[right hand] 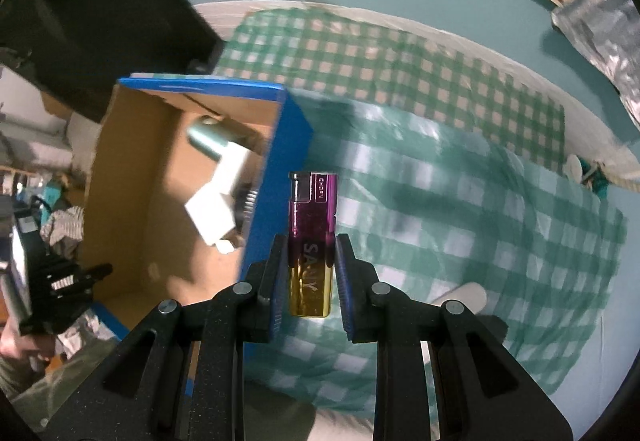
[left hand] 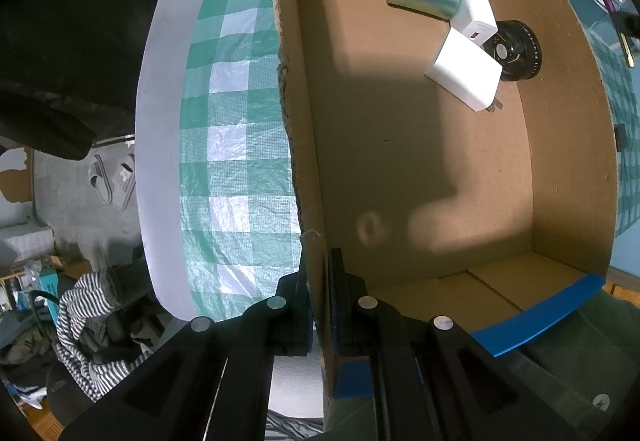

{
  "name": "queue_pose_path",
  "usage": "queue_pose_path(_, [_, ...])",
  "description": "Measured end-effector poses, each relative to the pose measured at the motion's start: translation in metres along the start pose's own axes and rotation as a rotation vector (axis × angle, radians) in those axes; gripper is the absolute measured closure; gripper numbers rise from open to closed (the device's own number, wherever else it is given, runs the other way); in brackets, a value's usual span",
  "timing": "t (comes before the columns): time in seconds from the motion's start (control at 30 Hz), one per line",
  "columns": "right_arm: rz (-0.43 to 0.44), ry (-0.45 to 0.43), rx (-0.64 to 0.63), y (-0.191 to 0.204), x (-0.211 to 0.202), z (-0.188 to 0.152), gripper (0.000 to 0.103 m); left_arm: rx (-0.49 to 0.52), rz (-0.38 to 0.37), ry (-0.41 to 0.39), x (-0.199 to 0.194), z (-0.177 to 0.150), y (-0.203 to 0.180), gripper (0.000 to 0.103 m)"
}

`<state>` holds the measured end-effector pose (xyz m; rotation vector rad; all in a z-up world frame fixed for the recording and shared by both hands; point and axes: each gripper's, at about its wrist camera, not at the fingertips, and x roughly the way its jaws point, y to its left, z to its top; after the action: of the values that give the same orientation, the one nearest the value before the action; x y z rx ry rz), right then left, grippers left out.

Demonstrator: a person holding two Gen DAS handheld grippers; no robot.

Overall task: Organize rigid objects
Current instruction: 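Carry the SANY lighter into the box with the right gripper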

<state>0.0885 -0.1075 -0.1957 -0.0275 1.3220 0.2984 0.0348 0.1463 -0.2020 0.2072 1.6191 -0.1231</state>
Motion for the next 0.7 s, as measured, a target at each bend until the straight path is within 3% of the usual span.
queue_pose_path(0.37, [0.017, 0.000, -0.137, 0.050, 0.005, 0.020, 0.080, 0.006, 0.002, -0.001, 0.000, -0.001, -0.001, 0.097])
queue_pose_path(0.7, [-0.031, 0.031, -0.173, 0.063, 0.039, 0.040, 0.080, 0.006, 0.003, -0.001, 0.000, 0.000, 0.000, 0.097])
